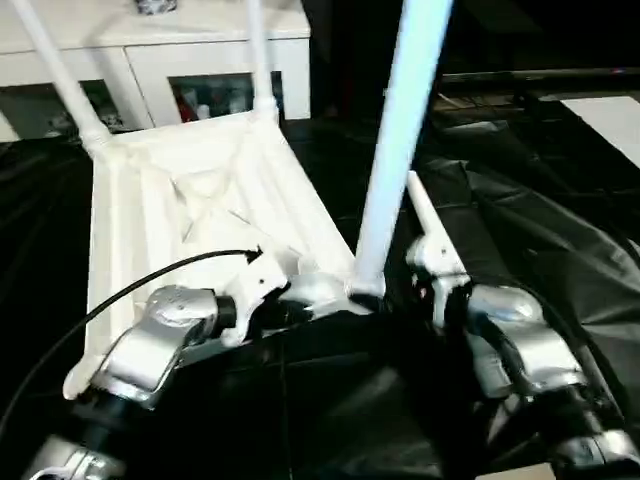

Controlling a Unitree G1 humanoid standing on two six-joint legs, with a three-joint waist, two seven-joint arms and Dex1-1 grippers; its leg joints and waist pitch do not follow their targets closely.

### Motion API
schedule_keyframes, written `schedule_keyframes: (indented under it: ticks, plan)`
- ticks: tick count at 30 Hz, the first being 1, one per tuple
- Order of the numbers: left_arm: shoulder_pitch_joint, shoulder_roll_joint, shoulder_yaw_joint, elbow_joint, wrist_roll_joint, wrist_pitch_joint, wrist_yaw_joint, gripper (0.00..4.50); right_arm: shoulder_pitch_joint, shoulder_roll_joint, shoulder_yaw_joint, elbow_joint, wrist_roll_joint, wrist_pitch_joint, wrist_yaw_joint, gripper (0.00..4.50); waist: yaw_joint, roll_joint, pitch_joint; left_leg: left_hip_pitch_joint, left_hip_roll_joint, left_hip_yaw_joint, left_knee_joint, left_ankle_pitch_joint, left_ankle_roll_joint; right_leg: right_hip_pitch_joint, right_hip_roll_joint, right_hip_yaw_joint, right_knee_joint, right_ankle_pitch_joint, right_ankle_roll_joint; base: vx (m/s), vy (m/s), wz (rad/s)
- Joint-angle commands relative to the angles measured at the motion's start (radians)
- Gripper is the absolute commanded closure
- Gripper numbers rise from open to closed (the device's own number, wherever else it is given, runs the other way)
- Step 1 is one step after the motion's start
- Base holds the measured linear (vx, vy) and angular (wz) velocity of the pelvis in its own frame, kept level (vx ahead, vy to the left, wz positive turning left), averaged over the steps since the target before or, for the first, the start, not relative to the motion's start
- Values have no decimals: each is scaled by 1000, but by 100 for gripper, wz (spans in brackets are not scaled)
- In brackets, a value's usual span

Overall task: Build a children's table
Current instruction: Rotate leg to tighten

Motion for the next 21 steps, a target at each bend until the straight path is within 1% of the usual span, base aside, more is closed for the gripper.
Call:
schedule_keyframes:
  ticks: [1, 2, 3, 5, 6, 10, 14, 15, 17, 21]
  plan:
    - [19, -5, 0, -10, -40, -8, -23, 450, 0, -5, 6, -27, 4, 5, 10, 52, 2, -12, -54, 8, 50, -12, -59, -141, 92, 48, -75, 43, -70, -113, -240, 0, 0, 0]
    - [21, -2, -1, -15, -45, -6, -26, 450, -1, 1, 5, -23, 2, 4, 11, 52, 2, -12, -53, 8, 50, -13, -59, -143, 89, 48, -75, 44, -70, -125, -240, 0, 0, 0]
    - [22, -1, -2, -17, -46, -5, -28, 450, -2, 4, 4, -22, 4, 4, 13, 68, 2, -12, -53, 8, 49, -13, -60, -145, 87, 48, -75, 44, -70, -132, -239, 0, 0, 0]
    - [24, 2, -4, -23, -50, -3, -33, 450, -4, 7, 2, -20, 7, 3, 12, 68, 2, -11, -54, 9, 50, -13, -59, -139, 87, 48, -74, 44, -69, -123, -239, 0, 0, 0]
    - [25, 2, -4, -25, -51, -2, -34, 450, -4, 8, 2, -20, 10, 4, 14, 92, 2, -11, -54, 8, 50, -13, -59, -132, 88, 49, -75, 44, -67, -107, -243, 0, 0, 0]
    - [30, 4, -3, -33, -48, 2, -44, 450, 0, 6, 3, -28, 19, 5, 21, 111, 2, -11, -55, 8, 50, -13, -57, -119, 95, 49, -74, 44, -65, -82, -249, 0, 0, 0]
    - [33, 8, -7, -36, -49, 4, -50, 450, 5, 5, 1, -31, 18, 5, 27, 150, 2, -10, -55, 10, 50, -13, -58, -133, 89, 50, -74, 43, -66, -100, -247, 0, 0, 0]
    - [33, 9, -8, -36, -49, 4, -50, 450, 6, 5, 1, -31, 18, 4, 27, 158, 2, -12, -55, 9, 49, -13, -58, -131, 89, 50, -74, 44, -66, -97, -247, 0, 0, 0]
    - [35, 11, -11, -40, -51, 5, -52, 450, 9, 5, 1, -30, 16, 2, 29, 176, 2, -10, -57, 9, 50, -13, -56, -122, 92, 51, -74, 43, -64, -80, -250, 0, 0, 0]
    - [41, 12, -14, -43, -48, 4, -56, 450, 17, 10, 2, -30, 15, 1, 27, 183, 3, -10, -58, 9, 49, -12, -55, -117, 96, 52, -74, 43, -63, -70, -254, 0, 0, 0]
